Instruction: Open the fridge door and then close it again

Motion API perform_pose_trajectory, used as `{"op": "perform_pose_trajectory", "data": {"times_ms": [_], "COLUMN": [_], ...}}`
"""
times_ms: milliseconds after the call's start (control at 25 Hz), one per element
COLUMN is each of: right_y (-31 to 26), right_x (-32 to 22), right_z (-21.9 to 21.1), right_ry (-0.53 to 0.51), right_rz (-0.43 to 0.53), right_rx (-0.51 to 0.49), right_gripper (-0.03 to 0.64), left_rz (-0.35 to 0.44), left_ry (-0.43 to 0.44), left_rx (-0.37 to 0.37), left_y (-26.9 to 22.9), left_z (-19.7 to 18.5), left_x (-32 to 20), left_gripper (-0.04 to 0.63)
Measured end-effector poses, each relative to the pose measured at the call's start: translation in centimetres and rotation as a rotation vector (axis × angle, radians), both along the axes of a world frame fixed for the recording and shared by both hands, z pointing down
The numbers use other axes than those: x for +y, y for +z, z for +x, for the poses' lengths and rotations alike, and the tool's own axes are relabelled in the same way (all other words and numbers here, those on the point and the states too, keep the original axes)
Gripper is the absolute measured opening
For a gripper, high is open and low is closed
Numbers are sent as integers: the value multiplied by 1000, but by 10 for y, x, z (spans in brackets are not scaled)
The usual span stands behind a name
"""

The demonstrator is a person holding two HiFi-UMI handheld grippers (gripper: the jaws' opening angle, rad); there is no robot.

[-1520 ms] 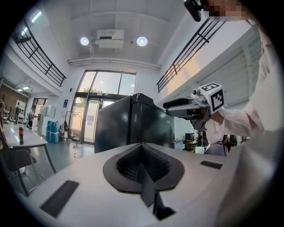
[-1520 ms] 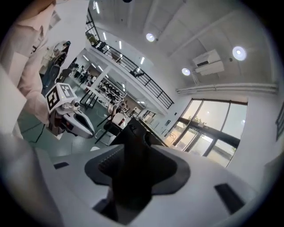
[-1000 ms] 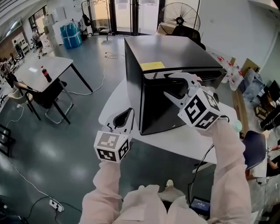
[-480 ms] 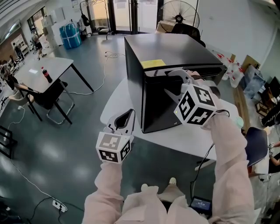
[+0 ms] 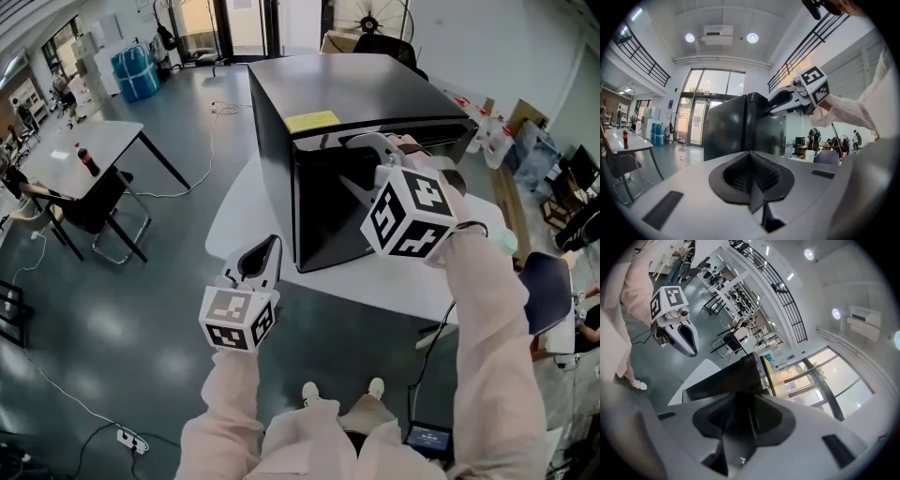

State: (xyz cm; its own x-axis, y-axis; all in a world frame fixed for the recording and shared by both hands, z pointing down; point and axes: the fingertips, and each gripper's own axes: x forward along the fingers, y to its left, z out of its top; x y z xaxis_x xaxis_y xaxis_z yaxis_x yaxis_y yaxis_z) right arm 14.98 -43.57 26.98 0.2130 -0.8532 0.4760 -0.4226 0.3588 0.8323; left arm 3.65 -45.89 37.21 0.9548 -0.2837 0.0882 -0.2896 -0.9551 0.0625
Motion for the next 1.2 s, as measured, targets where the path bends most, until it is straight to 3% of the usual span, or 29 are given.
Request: {"op": "perform_pose_trajectory", "data": {"times_ms": [640, 1200], "right_y": [3, 5], "right_x": [9, 104], "right_z": [-7, -28], "right_ry": [-34, -203], "right_rz": [9, 44], "right_rx": [22, 37], "right_gripper": [117, 133], "left_rz": [-18, -14], "left_ry": [-84, -155], "left_rx": [14, 12], "left_y": [3, 4], "left_z": [-12, -12], "left_x": [31, 82], "left_gripper": [11, 11]}}
